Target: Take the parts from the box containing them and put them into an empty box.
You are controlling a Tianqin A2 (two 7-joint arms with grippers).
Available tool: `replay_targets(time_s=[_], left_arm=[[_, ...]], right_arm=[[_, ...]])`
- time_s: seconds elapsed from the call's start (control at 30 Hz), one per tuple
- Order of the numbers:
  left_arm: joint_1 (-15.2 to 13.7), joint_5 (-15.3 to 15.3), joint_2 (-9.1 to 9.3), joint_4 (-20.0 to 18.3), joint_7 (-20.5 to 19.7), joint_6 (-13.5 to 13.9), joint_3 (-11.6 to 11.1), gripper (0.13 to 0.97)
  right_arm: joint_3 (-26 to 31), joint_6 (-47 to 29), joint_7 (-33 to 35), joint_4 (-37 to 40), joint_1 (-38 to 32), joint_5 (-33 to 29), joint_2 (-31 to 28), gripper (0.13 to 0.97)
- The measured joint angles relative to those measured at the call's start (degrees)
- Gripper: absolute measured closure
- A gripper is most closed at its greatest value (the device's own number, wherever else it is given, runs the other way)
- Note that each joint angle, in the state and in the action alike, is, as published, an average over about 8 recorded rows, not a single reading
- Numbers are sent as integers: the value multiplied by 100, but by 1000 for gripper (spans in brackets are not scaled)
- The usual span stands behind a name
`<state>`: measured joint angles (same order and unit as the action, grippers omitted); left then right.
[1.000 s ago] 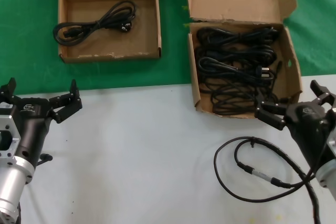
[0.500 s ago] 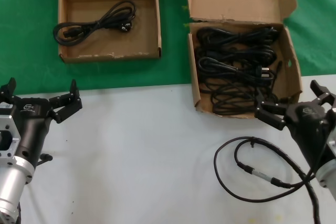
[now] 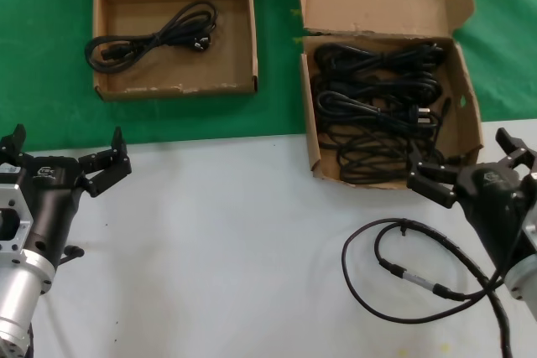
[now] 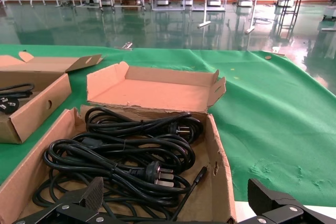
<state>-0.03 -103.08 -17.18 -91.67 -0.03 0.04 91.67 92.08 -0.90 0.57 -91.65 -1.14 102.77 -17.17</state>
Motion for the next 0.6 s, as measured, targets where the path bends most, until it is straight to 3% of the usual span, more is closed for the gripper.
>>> replay_targets(time_s=[0.6], left_arm=[[0,0,0,0,0,0,0,132]], right_arm=[[0,0,0,0,0,0,0,129]])
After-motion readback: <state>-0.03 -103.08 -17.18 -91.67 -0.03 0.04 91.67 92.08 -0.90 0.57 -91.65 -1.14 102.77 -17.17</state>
